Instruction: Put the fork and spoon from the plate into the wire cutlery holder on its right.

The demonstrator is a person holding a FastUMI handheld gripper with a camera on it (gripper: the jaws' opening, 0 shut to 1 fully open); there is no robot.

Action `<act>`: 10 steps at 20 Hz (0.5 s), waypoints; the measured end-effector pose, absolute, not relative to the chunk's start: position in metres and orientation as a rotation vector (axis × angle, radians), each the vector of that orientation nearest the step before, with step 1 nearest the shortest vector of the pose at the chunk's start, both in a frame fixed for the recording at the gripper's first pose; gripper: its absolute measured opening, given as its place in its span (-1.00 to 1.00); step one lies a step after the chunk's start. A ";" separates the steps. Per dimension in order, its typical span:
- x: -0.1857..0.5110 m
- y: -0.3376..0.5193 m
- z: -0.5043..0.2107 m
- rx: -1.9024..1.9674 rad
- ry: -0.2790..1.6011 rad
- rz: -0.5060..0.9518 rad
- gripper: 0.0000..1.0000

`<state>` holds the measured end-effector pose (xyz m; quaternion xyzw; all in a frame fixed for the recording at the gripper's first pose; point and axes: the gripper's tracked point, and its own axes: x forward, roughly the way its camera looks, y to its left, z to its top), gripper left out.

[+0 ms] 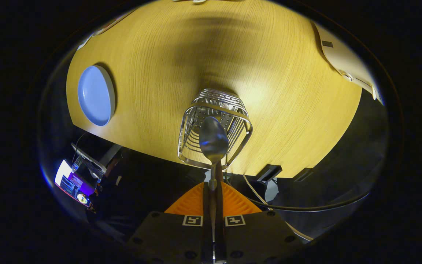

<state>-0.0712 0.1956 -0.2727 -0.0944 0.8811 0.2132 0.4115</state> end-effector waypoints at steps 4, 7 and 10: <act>-0.067 0.202 -0.283 -0.249 2.236 0.507 -0.84; -0.064 0.204 -0.289 -0.244 2.218 0.506 -0.81; -0.058 0.205 -0.289 -0.221 2.168 0.515 -0.71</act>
